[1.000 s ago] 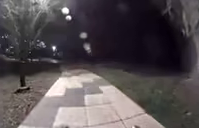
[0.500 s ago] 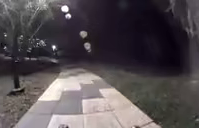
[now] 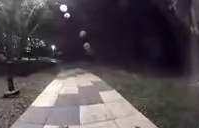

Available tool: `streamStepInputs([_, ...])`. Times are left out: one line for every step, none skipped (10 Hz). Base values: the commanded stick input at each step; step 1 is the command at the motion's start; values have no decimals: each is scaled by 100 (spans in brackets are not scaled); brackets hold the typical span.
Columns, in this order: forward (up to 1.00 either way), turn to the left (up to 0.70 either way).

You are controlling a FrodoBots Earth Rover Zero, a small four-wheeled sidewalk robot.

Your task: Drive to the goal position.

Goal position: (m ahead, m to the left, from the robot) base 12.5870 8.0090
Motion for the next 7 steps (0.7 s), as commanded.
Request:
streamStepInputs([45,27])
streamStepInputs([45,27])
streamStepInputs([45,27])
streamStepInputs([45,27])
streamStepInputs([45,27])
streamStepInputs([45,27])
streamStepInputs([45,27])
